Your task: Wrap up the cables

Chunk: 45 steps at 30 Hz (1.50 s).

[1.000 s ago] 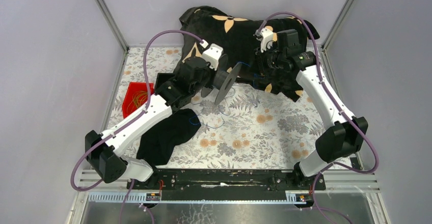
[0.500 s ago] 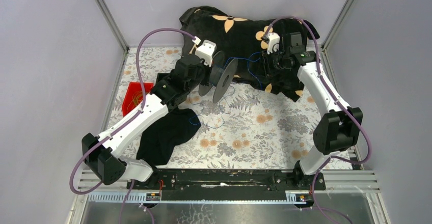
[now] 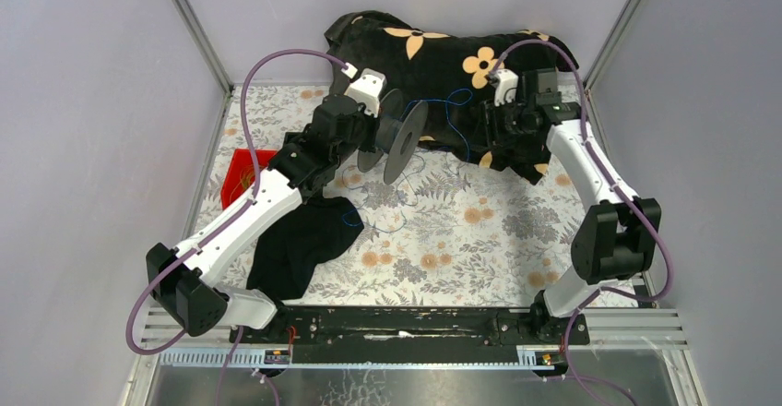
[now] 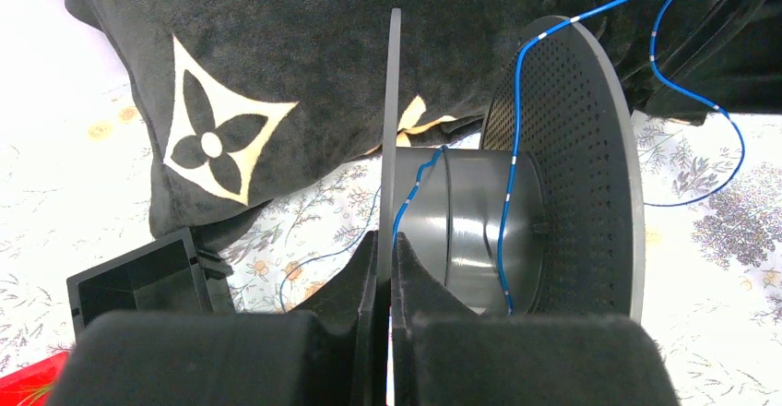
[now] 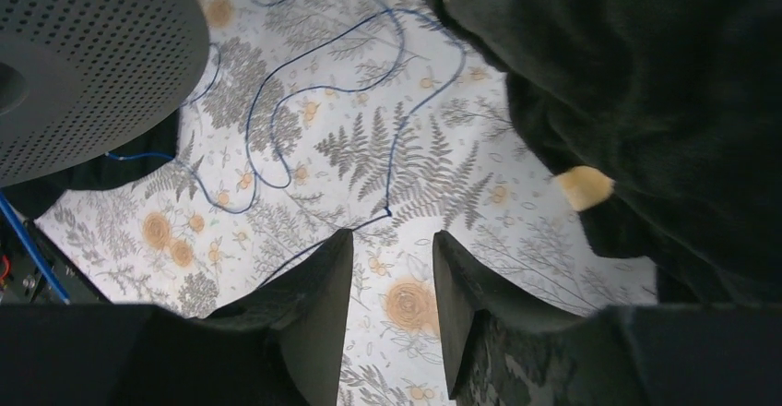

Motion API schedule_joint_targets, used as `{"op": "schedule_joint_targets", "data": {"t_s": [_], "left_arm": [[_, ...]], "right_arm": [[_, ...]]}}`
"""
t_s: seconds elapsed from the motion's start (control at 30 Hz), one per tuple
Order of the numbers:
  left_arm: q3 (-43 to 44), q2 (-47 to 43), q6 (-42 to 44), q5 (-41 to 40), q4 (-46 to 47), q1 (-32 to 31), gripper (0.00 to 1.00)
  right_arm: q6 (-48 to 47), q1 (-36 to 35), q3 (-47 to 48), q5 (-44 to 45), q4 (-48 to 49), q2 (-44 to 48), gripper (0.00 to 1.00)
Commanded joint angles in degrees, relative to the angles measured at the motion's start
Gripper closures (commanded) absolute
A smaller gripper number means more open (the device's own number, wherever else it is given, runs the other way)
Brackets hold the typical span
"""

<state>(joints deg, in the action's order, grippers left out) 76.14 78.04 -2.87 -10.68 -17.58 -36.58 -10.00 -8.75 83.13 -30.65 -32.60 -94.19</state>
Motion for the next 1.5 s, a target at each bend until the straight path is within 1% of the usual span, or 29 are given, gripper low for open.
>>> {"op": "schedule_joint_targets", "data": {"t_s": [0.0, 0.07, 0.17, 0.3, 0.4, 0.47, 0.57, 0.7, 0.8, 0.87, 0.97, 1.0, 1.13, 1.17, 1.3, 1.47], "left_arm": [[3.15, -1.60, -0.82, -0.48, 4.29, 0.37, 1.00], [3.16, -1.49, -0.82, -0.59, 4.40, 0.37, 1.00], [3.18, -1.24, -0.84, -0.54, 4.49, 0.37, 1.00], [3.44, -1.04, -0.82, -0.43, 4.49, 0.35, 1.00], [3.49, -0.96, -0.82, -0.31, 4.49, 0.36, 1.00], [3.55, -1.00, -0.82, -0.34, 4.49, 0.42, 1.00], [3.67, -0.81, -0.90, -0.31, 4.48, 0.37, 1.00], [4.11, -0.60, -1.07, -0.10, 4.49, 0.34, 1.00], [4.28, -0.52, -1.29, 0.17, 4.40, 0.37, 1.00], [4.27, -0.44, -1.34, 0.30, 4.40, 0.34, 1.00], [4.08, -0.37, -1.50, 0.37, 4.39, 0.44, 1.00], [4.06, -0.37, -1.52, 0.37, 4.44, 0.44, 1.00], [4.02, -0.53, -1.73, 0.63, 4.40, 0.65, 1.00], [3.97, -0.63, -1.84, 1.17, 4.40, 0.83, 1.00], [3.63, -1.19, -1.77, 3.36, 4.47, 1.93, 1.00], [3.63, -1.66, -0.04, 4.31, 4.16, 2.69, 1.00]], "right_arm": [[0.84, 5.16, 1.26, -2.39, 2.13, 4.43, 0.55], [0.92, 6.71, 1.10, -5.12, 2.09, 5.35, 0.53], [1.23, 7.21, -0.71, -9.18, 2.68, 7.41, 0.50], [3.10, 7.25, -2.84, -13.12, 3.87, 9.99, 0.42], [4.48, 7.17, -4.24, -15.73, 5.38, 11.33, 0.34], [5.72, 7.13, -4.86, -18.49, 6.51, 11.72, 0.31], [7.06, 6.86, -5.33, -20.95, 7.44, 11.75, 0.29], [7.76, 4.91, -6.15, -20.56, 8.77, 10.99, 0.29], [8.17, 3.30, -5.73, -20.17, 9.27, 9.74, 0.35], [8.63, 2.44, -5.57, -20.19, 10.29, 9.29, 0.44], [9.44, 1.91, -5.00, -20.25, 11.48, 8.75, 0.62], [9.73, 1.90, -4.73, -20.05, 11.77, 8.62, 0.72], [9.52, 1.90, -3.48, -15.97, 12.20, 8.17, 0.97], [9.34, 2.01, -3.35, -14.23, 12.31, 8.08, 1.00], [9.87, 3.41, -2.94, -7.45, 13.56, 7.16, 1.00], [11.05, 5.51, -2.46, -3.93, 13.30, 4.23, 1.00]]}}
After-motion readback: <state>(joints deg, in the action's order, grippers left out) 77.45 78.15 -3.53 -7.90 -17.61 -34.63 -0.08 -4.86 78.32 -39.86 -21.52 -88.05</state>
